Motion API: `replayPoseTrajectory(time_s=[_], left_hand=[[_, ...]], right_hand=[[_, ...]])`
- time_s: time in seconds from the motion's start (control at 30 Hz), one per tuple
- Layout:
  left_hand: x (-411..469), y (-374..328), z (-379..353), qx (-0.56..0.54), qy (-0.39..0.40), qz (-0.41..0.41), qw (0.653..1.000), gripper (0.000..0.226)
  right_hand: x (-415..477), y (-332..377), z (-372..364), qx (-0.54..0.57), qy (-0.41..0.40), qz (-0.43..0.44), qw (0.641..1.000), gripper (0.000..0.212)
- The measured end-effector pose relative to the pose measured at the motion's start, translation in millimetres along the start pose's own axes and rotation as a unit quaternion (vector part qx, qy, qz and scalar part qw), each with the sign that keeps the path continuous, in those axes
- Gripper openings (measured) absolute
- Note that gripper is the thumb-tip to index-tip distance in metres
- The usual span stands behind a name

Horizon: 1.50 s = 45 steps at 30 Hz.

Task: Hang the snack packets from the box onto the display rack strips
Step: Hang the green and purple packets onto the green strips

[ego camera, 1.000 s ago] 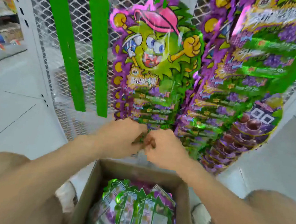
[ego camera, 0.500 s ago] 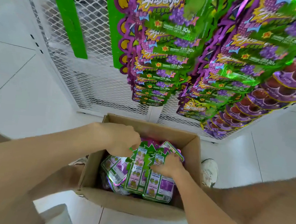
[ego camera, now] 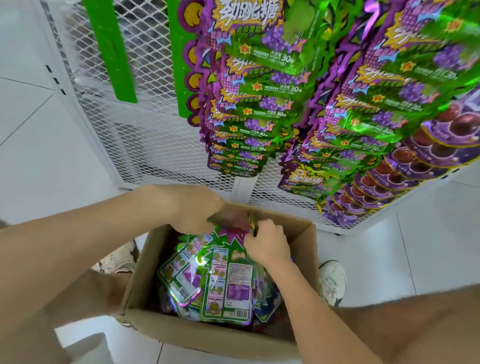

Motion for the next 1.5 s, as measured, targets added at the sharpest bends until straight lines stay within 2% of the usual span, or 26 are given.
replayPoseTrajectory(time_s=[0.07, 0.17, 0.23, 0.3, 0.37, 0.47, 0.53, 0.6, 0.73, 0.8, 0.87, 0.93, 1.0, 1.13, 1.23, 1.33, 1.4, 1.5], left_hand=[[-4.1, -0.1, 13.3, -0.017, -0.023, 0.014, 0.999, 0.054], [-9.2, 10.3, 32.8, -0.055, -0.058, 0.021, 0.997, 0.065], [-12.5, 23.3, 44.1, -0.069, -0.071, 0.019, 0.995, 0.074], [-21.8, 31.2, 66.5, -0.095, -0.104, 0.008, 0.99, 0.057], [-34.8, 37.0, 97.0, -0.166, -0.184, -0.01, 0.969, 0.039], [-56.3, 34.1, 130.3, -0.285, -0.248, -0.081, 0.922, 0.025], [-64.3, 26.6, 143.0, -0.266, -0.261, -0.119, 0.92, 0.019], [-70.3, 18.5, 157.5, -0.236, -0.285, -0.126, 0.92, 0.019], [-96.1, -5.4, 207.2, -0.235, -0.352, -0.144, 0.895, 0.017], [-110.0, -14.9, 237.5, -0.242, -0.384, -0.149, 0.878, 0.02], [-122.9, -23.1, 273.1, -0.233, -0.447, -0.138, 0.853, 0.035], [-131.1, -28.8, 311.2, -0.235, -0.519, -0.121, 0.813, 0.054], [-132.4, -29.7, 345.9, -0.284, -0.563, -0.091, 0.771, 0.066], [-126.4, -30.3, 389.0, -0.383, -0.582, -0.056, 0.715, 0.066], [-126.8, -34.6, 402.1, -0.382, -0.59, -0.029, 0.711, 0.051], [-125.2, -36.3, 413.1, -0.413, -0.577, -0.025, 0.704, 0.018], [-120.9, -35.4, 416.5, -0.44, -0.536, -0.015, 0.72, 0.026], [-107.3, -29.1, 413.4, -0.541, -0.463, -0.025, 0.702, 0.029]], right_hand=[[-2.5, 21.5, 23.7, 0.044, 0.027, 0.041, 0.998, 0.027], [-16.8, 50.1, 62.7, 0.125, 0.055, 0.086, 0.987, 0.036], [-28.5, 66.1, 84.8, 0.206, 0.063, 0.111, 0.97, 0.029], [-39.0, 78.5, 104.8, 0.284, 0.042, 0.139, 0.948, 0.017], [-49.6, 88.7, 123.1, 0.329, 0.029, 0.155, 0.931, 0.016], [-61.6, 106.1, 154.6, 0.297, 0.017, 0.179, 0.938, 0.02], [-73.4, 126.8, 184.4, 0.235, -0.028, 0.222, 0.946, 0.016], [-86.7, 150.9, 216.4, 0.187, -0.112, 0.267, 0.939, 0.017], [-113.9, 196.5, 271.3, 0.11, -0.248, 0.333, 0.903, 0.017], [-126.2, 213.0, 305.4, 0.106, -0.309, 0.346, 0.88, 0.018], [-134.1, 228.3, 342.8, 0.119, -0.36, 0.35, 0.857, 0.019], [-137.9, 245.2, 375.5, 0.132, -0.401, 0.35, 0.836, 0.019], [-139.6, 261.6, 401.7, 0.139, -0.435, 0.358, 0.814, 0.019], [-139.0, 288.3, 437.3, 0.15, -0.488, 0.375, 0.774, 0.022], [-139.7, 305.9, 452.6, 0.119, -0.513, 0.402, 0.749, 0.027], [-134.2, 318.2, 461.8, 0.087, -0.517, 0.408, 0.747, 0.024], [-130.7, 323.9, 465.9, 0.084, -0.511, 0.41, 0.751, 0.023], [-130.2, 330.6, 471.5, 0.084, -0.507, 0.41, 0.753, 0.023]])
Point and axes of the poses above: each hand's wrist, its own x-axis towards the middle knuckle, its own z-axis out of the back of the hand, y = z × x, the point moved 7 cm from there along x, towards the middle knuckle, and after that the axes turned 3 degrees about -y, right-handed, at the moved point
